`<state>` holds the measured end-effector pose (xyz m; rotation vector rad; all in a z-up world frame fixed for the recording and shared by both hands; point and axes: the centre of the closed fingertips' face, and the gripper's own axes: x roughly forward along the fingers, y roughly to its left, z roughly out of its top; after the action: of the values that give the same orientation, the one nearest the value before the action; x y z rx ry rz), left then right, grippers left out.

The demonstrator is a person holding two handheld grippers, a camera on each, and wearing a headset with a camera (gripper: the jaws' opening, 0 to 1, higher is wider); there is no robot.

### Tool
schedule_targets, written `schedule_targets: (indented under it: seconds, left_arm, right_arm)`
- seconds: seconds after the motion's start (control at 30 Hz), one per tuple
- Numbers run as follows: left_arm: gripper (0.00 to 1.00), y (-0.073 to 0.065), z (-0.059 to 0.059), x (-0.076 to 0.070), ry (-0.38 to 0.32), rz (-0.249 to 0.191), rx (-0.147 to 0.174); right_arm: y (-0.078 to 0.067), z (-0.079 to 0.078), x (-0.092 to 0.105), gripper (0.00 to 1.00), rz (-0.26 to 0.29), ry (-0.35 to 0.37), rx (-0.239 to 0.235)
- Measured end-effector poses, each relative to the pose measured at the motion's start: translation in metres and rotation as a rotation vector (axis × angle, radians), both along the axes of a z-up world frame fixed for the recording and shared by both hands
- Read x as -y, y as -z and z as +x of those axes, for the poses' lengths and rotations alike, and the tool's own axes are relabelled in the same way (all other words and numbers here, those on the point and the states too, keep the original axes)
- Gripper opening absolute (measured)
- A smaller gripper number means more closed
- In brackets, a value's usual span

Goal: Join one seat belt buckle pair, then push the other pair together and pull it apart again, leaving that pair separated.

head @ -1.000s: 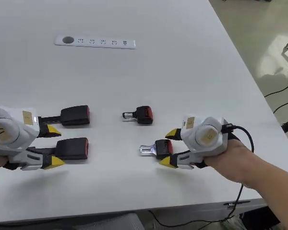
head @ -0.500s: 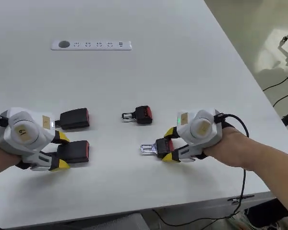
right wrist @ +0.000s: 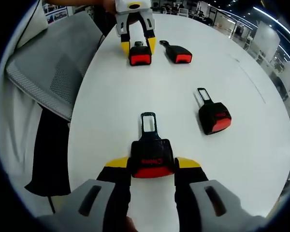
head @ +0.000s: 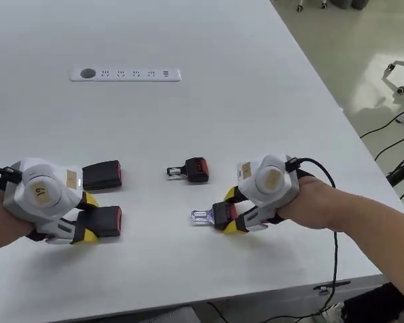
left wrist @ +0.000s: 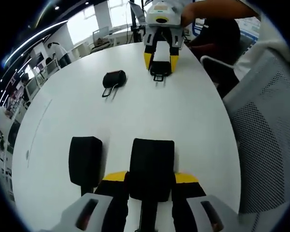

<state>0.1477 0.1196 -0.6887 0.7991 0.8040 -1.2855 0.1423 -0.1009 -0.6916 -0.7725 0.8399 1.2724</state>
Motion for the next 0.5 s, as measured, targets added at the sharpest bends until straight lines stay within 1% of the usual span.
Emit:
schedule_targets:
  seconds: [0.1,0.27,0.43,0.5]
  left_arm:
    - [0.34,0.0000,0.0002,-0.0005,-0.008,0.010,-0.008]
    - [0.34,-0.0013,-0.0016,0.0005,-0.018,0.014,-0.012]
    - [0.34,0.0001,0.0000,-0.0007,-0.025,0.005,-0.019]
    - [0.34,-0.0003,-0.0006,0.0000,-0.030,0.014,-0.019]
  right_arm:
    - [0.0005,0.0007,-0.0002,0.33,-0.005,0.000,-0.002]
    - [0.0008,0.0004,0.0014,0.33,-0.012,0.029,-0.002]
    - [0.0005,-0.0003,-0.0033,0.33,-0.009,0.038,0.007]
    - [-0.0005,-0.0027,-0.0081,0.33,-0.004,0.040,0.008]
